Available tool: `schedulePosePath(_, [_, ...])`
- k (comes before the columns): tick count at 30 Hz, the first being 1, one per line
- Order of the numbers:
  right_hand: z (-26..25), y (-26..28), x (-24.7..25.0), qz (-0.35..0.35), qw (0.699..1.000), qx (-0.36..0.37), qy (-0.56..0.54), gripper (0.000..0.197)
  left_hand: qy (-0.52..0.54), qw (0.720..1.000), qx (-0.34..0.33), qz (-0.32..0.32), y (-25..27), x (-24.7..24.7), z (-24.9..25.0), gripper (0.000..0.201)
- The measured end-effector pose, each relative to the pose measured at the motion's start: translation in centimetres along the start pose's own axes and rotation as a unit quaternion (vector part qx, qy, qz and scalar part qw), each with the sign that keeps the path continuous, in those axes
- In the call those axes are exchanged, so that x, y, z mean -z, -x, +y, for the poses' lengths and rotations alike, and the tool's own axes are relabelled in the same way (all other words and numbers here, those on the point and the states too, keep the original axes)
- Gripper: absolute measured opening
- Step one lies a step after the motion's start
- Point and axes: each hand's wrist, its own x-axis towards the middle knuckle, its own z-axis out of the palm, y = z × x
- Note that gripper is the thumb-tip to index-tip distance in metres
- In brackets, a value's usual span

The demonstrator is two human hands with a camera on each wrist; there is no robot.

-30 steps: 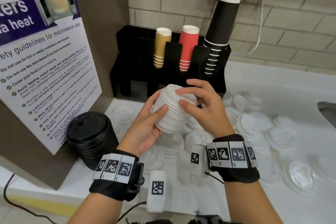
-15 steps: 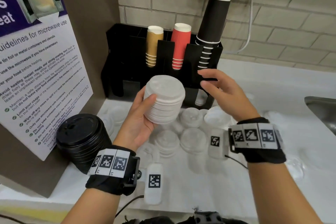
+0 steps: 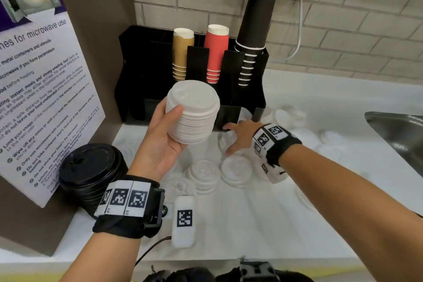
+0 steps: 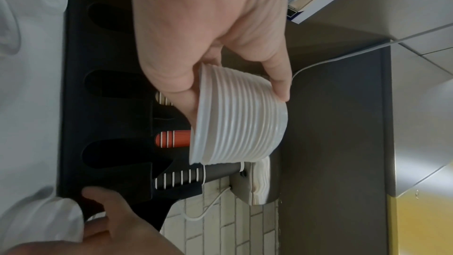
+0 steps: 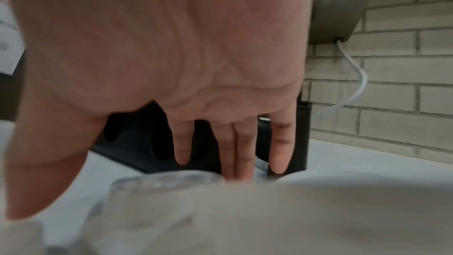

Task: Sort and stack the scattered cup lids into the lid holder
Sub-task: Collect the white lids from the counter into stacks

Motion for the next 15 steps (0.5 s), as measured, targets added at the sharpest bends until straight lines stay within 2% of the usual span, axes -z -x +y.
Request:
schedulePosePath(2, [-0.4,-1.0,-0.6,-0.016,0.999,-0.002,0.031,0.103,-0.005,1.000,0.005,0.002,0.2,-0.1,-0.1,0.081])
schedulePosePath(6, [-1.0,-2.0,-0.6,-0.040,0.998,-0.006,0.047,0.096,-0.017,1.000,0.009,0.011,0.5,-0.1,-0.4,0.063])
schedulePosePath(9, [-1.6,-1.6,0.7,-0.015,0.998,0.021,-0.054,0.099,-0.016,1.000,0.008,0.010,0.6,-0.1,-0.3,0.060])
schedulePosePath(12, [-2.9,-1.3,2.3,0.011,0.982,0.076,-0.172,0.087,-0.021,1.000,0.002,0.008,0.7,0.1,-0.1,0.058])
schedulePosePath(15, [-4.0,-0.6,3.7,0.029,0.971,0.117,-0.206,0.080,-0.014,1.000,-0.005,0.011,0.8,0.5,0.3,0.057])
